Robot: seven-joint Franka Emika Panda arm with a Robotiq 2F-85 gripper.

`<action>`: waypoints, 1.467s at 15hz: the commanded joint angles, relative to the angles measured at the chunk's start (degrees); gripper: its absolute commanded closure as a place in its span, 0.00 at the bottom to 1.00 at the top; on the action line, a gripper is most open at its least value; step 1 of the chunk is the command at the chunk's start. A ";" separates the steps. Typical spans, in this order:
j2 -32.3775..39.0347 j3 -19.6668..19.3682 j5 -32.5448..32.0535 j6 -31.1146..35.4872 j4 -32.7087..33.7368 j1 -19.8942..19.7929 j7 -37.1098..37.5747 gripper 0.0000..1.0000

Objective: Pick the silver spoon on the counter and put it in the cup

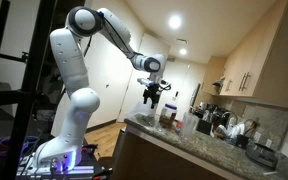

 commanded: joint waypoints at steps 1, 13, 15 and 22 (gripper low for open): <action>0.05 0.53 0.32 -0.16 0.13 -0.62 -0.27 0.00; -0.33 -0.11 -7.28 3.98 2.62 3.64 -20.45 0.00; -1.83 1.51 -5.74 2.67 5.20 6.31 -20.56 0.00; 7.26 5.74 -6.23 11.96 5.65 14.40 -29.19 0.00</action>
